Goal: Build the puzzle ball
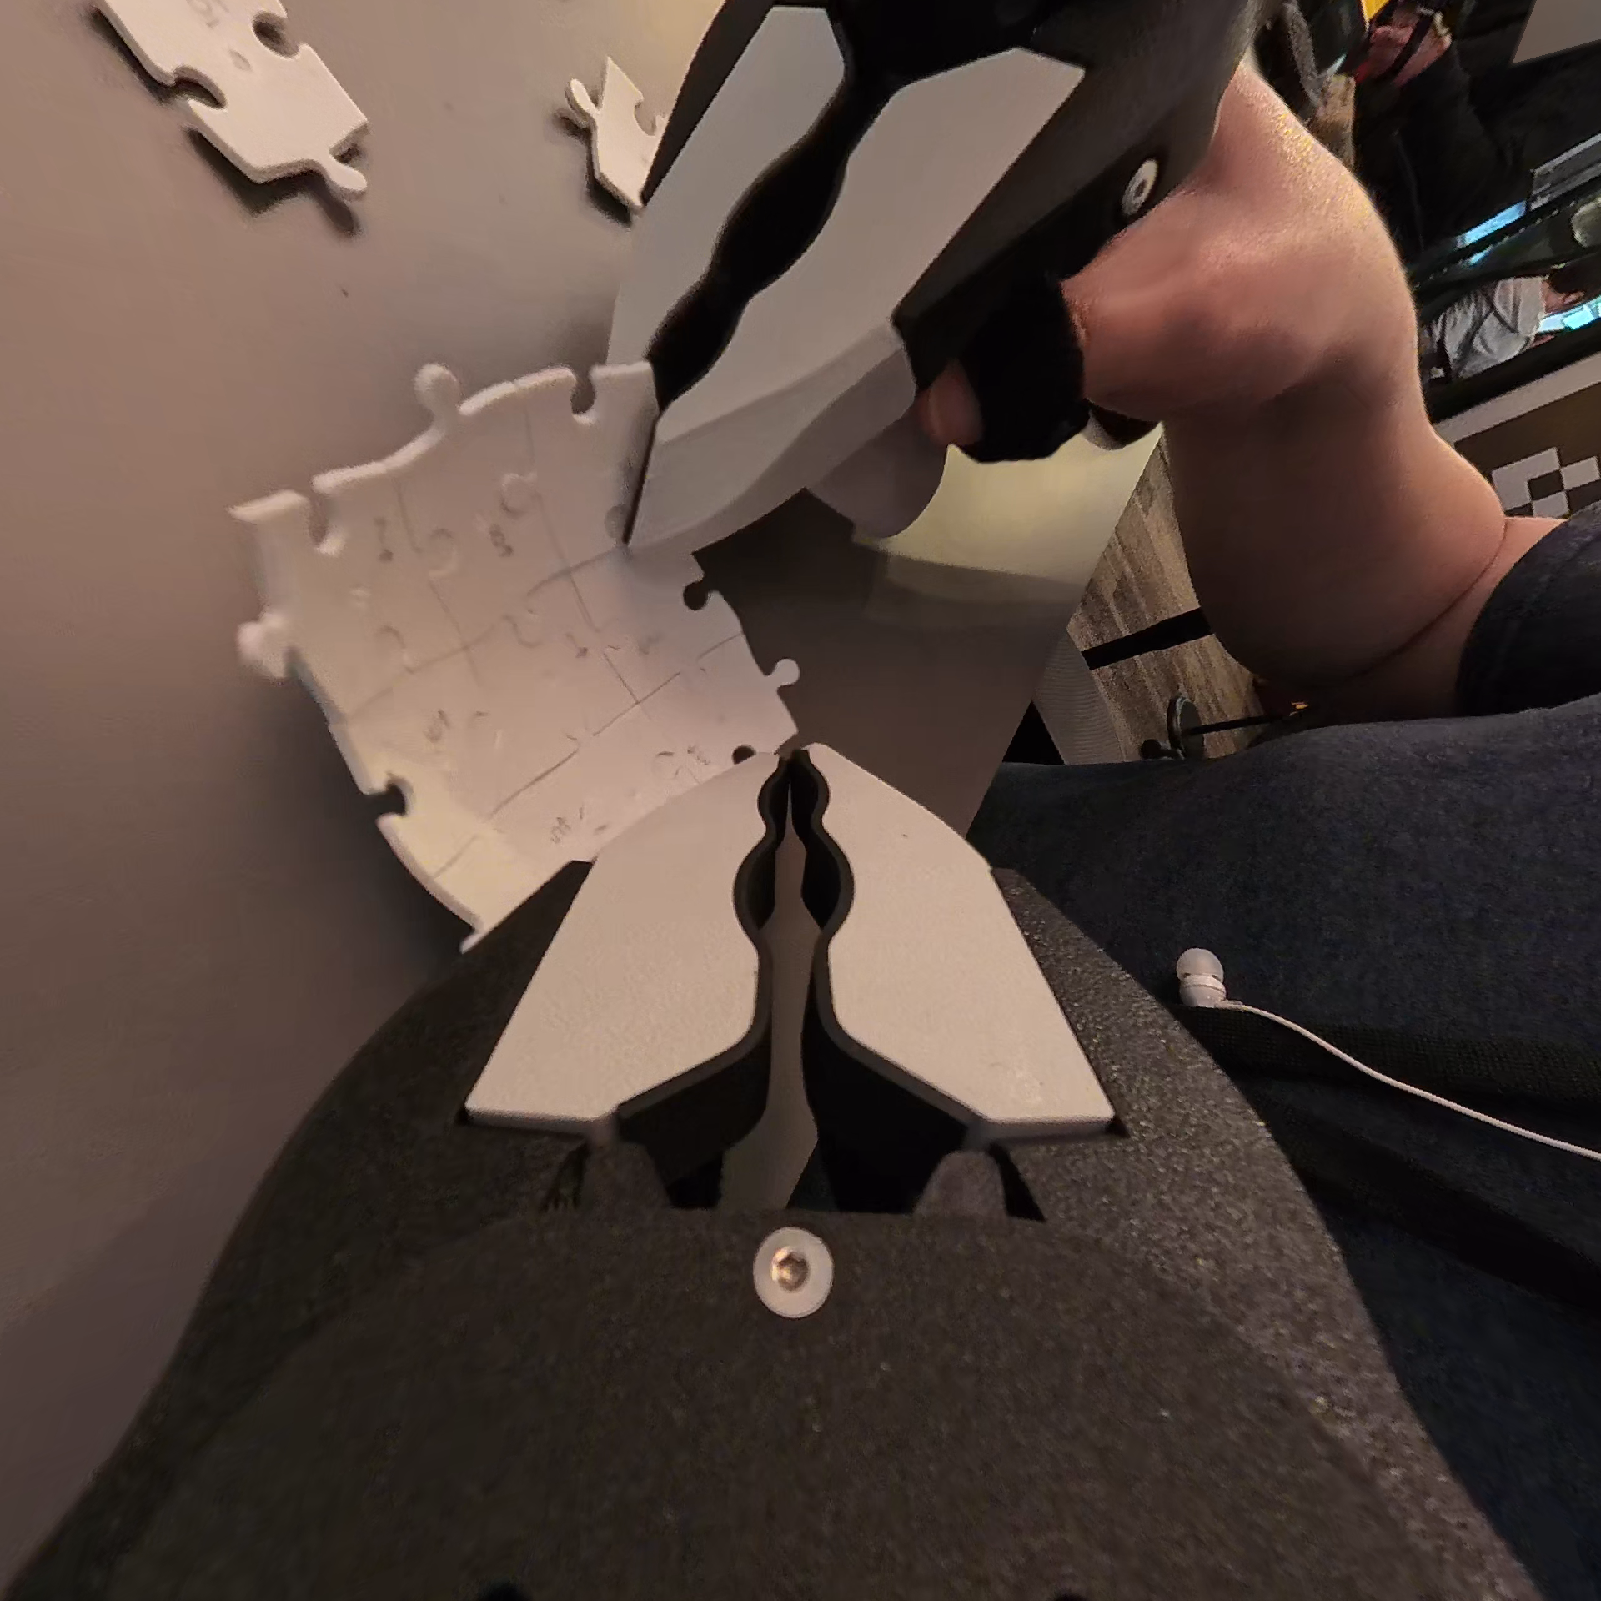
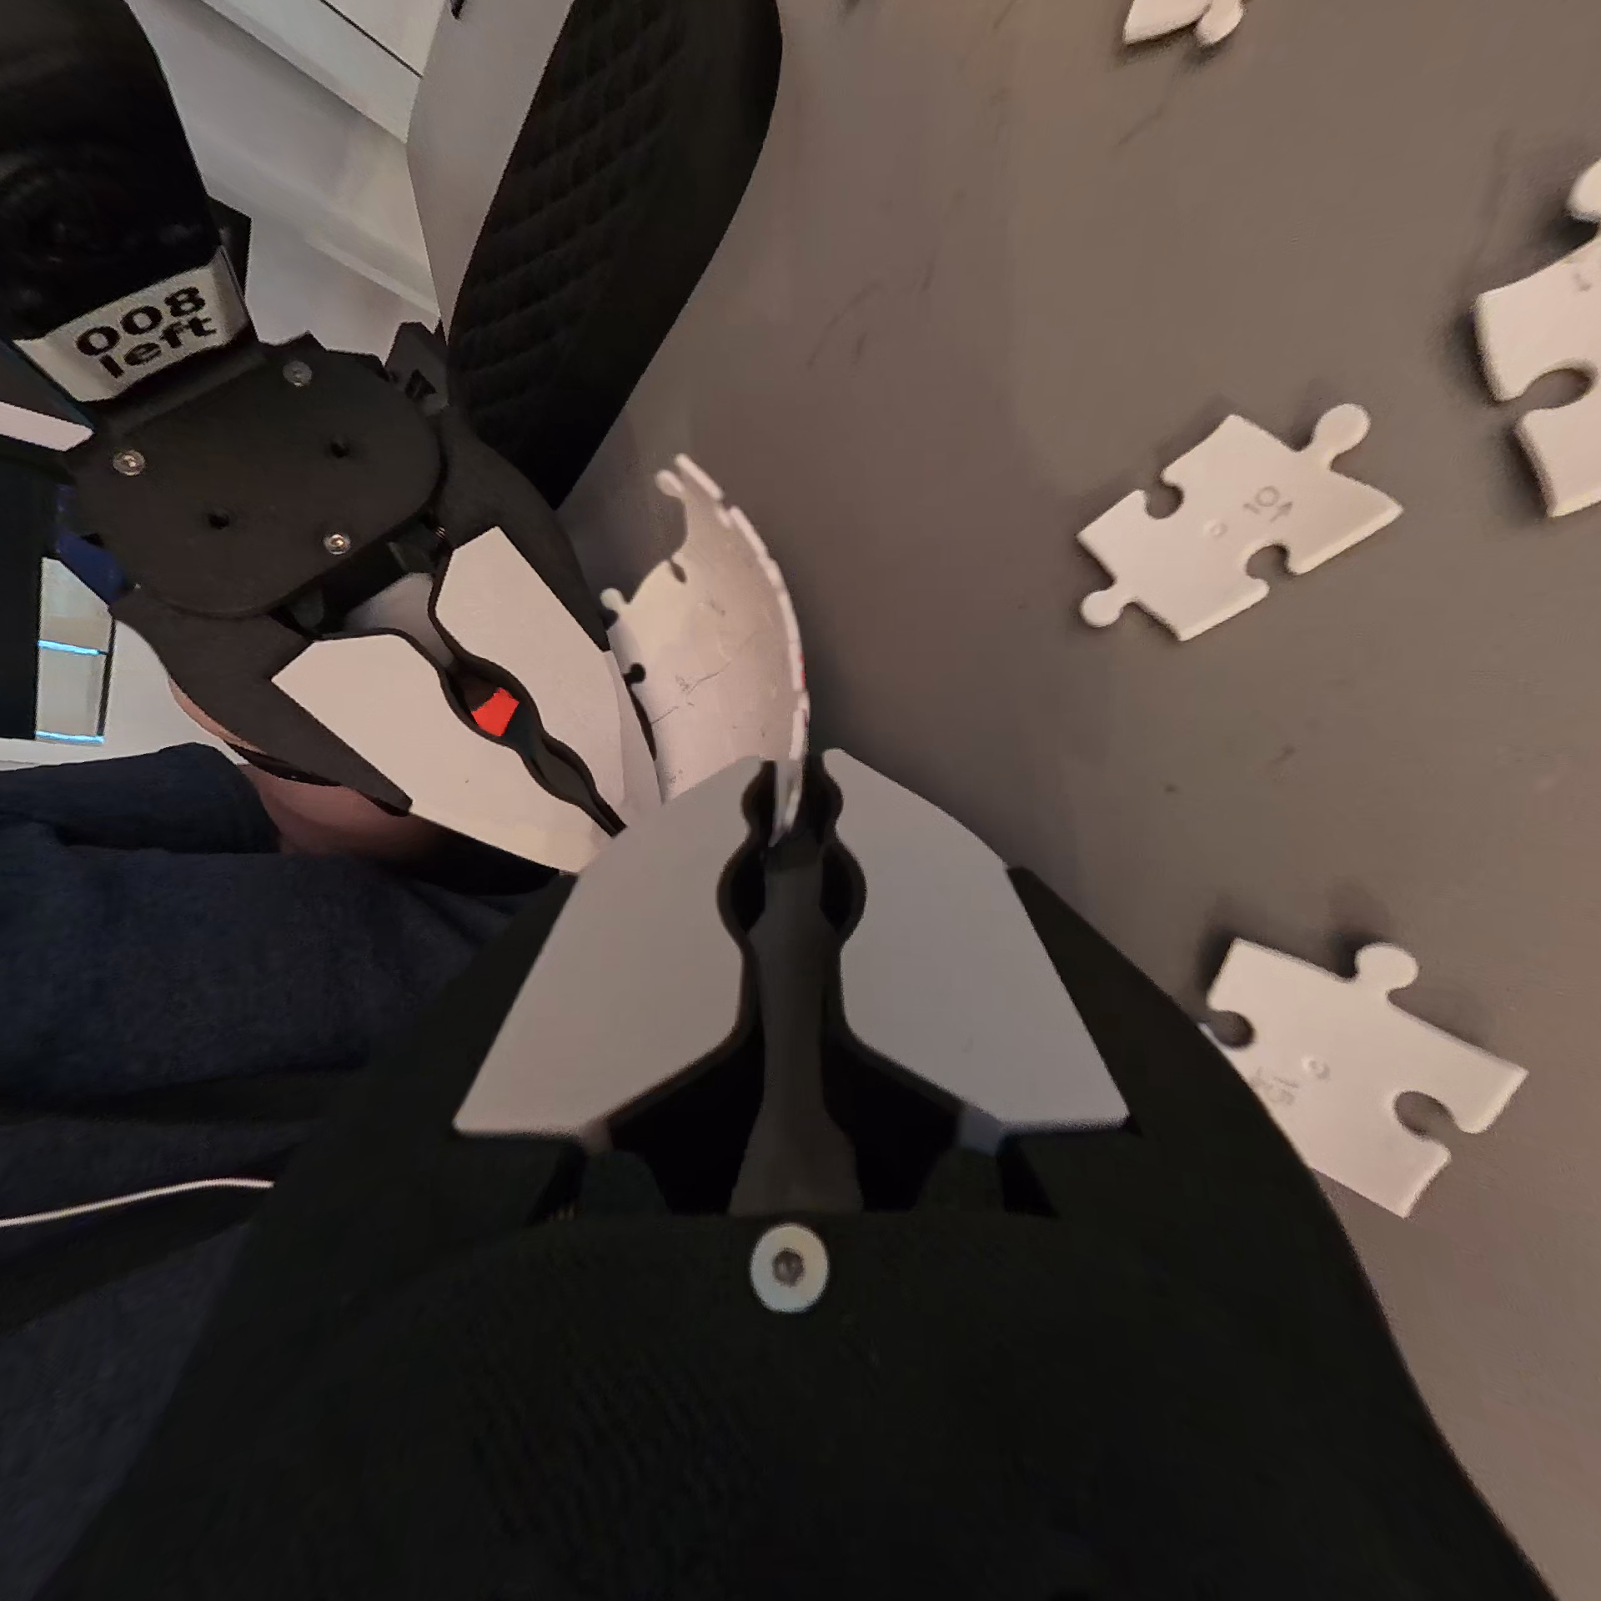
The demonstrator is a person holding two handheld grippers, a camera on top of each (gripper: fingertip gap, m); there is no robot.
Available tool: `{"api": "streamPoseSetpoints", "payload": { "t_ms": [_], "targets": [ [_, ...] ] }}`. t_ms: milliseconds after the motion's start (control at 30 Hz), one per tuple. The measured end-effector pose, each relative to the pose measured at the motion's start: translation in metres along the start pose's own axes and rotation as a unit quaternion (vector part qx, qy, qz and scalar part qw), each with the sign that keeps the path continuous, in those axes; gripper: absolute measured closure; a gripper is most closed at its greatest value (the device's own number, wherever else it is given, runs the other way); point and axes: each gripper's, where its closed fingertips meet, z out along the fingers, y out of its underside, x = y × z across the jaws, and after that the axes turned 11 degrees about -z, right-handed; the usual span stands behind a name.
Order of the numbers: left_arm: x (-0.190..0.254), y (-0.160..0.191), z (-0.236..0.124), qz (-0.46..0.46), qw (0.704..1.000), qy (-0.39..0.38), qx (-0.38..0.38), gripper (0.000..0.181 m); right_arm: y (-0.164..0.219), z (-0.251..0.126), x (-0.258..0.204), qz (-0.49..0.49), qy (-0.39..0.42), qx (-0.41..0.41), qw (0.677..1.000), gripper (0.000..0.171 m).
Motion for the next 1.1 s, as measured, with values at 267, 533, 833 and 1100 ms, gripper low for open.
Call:
{"api": "streamPoseSetpoints", "payload": {
  "t_ms": [267,533,833,1100],
  "targets": [
    [0.003,-0.004,0.001,0.004,1.0,0.003,0.008,0.181,-0.007,-0.022,0.009,0.008,0.001,0.028,1.0,0.151],
    [0.013,-0.007,-0.004,0.012,1.0,0.006,0.016,0.18,-0.002,-0.019,0.009,0.005,-0.012,0.021,1.0,0.159],
    [0.016,-0.017,-0.051,0.025,0.996,-0.031,0.086,0.177,0.0,-0.031,0.007,-0.011,-0.02,0.054,0.998,0.158],
    [-0.012,-0.045,-0.121,0.083,0.963,-0.104,0.233,0.175,-0.009,-0.089,0.019,-0.175,0.092,0.201,0.96,0.159]
  ]
}}
